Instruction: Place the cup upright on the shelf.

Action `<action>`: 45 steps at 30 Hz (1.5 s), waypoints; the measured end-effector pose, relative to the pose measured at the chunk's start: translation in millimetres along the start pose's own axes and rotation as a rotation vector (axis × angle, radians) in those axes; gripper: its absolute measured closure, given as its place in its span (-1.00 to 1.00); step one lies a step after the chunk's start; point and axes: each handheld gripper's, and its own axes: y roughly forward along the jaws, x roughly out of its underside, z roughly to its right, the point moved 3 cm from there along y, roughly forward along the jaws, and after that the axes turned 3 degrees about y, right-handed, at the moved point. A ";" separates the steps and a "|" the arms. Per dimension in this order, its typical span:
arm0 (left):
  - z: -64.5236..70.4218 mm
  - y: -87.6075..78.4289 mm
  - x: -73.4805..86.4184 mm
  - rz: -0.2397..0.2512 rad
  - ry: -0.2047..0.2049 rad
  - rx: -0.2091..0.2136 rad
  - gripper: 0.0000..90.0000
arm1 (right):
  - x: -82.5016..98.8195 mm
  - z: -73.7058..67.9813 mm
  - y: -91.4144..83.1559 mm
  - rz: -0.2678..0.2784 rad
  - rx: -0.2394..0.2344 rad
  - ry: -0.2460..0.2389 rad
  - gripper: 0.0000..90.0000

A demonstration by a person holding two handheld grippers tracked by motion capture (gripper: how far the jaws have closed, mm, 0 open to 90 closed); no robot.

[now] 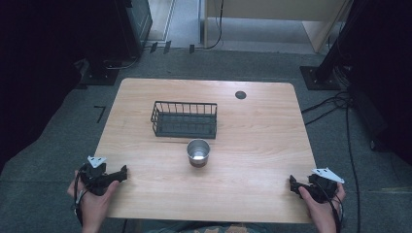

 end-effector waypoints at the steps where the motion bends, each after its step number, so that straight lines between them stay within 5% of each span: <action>1: 0.0 0.0 0.0 0.000 0.000 0.000 -1.00 | 0.0 0.1 0.0 0.000 0.000 -0.001 -0.99; 10: 0.0 0.0 -0.1 0.000 0.000 0.000 -1.00 | -0.5 -1.4 -0.2 -0.004 0.026 0.022 -1.00; 16: 0.0 0.0 -0.1 0.000 0.000 0.000 -1.00 | -13.2 -17.1 -8.9 0.043 -0.017 0.030 -1.00; 29: 0.0 0.1 0.0 0.001 0.000 0.000 -1.00 | -60.9 -78.6 -24.4 0.140 -0.130 -0.038 -1.00; 45: 0.0 0.1 -0.1 0.001 0.000 0.000 -1.00 | -92.5 -152.9 -28.8 0.173 -0.270 -0.130 -1.00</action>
